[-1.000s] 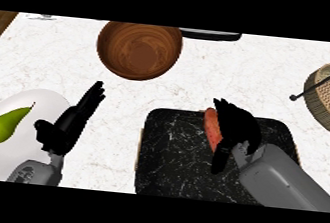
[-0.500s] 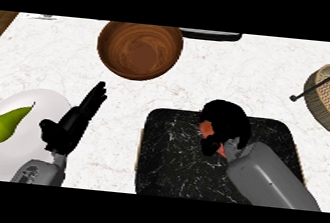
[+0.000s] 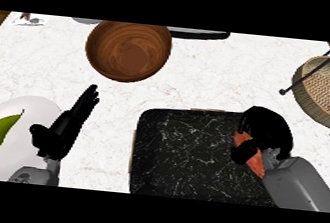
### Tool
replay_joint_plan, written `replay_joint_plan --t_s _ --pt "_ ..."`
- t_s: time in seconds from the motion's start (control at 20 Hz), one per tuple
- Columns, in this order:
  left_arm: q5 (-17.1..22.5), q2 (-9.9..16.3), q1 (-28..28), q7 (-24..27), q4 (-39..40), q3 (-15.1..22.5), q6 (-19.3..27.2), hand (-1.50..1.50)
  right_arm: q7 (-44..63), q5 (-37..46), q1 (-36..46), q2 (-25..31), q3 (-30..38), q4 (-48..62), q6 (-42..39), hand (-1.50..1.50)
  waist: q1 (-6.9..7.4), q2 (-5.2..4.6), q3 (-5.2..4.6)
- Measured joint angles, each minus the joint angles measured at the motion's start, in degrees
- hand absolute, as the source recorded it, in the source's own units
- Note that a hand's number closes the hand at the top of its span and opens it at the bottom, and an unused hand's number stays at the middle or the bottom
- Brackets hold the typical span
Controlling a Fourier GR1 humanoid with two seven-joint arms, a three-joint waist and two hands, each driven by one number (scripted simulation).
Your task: Pick the sweet potato from the tray and place it in the tiered basket
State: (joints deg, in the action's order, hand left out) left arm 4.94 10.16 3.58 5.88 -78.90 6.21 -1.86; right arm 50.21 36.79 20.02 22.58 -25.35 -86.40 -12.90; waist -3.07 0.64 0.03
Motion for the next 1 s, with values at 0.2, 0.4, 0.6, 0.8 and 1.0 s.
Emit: replay_joint_plan --t_s 0.2,0.4,0.6,0.8,1.0 --pt "0.6 0.7 -1.9 0.3 -0.2 -2.1 1.3 0.0 -1.6 -0.8 -7.7 11.6 11.0 2.0 3.9 1.5 -4.91 0.54 0.2" --pt "1.1 1.2 -3.4 0.8 -0.6 -3.3 1.5 0.0 -8.2 -4.7 -14.7 20.6 23.3 3.2 9.4 1.5 -6.37 0.84 0.25" --pt "0.9 1.0 -4.3 1.3 -0.8 -3.1 1.6 0.0 -17.0 -13.4 -19.1 23.4 35.6 1.8 13.7 1.5 -6.36 1.09 0.21" --pt "1.0 0.9 -3.5 0.8 -1.3 -2.7 1.0 0.0 -26.2 -21.3 -23.3 26.2 47.5 0.0 14.5 1.5 -4.79 0.84 0.11" --pt "0.7 0.8 -1.5 -0.3 -1.2 -1.7 0.1 0.0 -30.7 -28.8 -27.5 30.4 58.9 -2.1 9.8 1.5 -2.3 0.35 -0.02"
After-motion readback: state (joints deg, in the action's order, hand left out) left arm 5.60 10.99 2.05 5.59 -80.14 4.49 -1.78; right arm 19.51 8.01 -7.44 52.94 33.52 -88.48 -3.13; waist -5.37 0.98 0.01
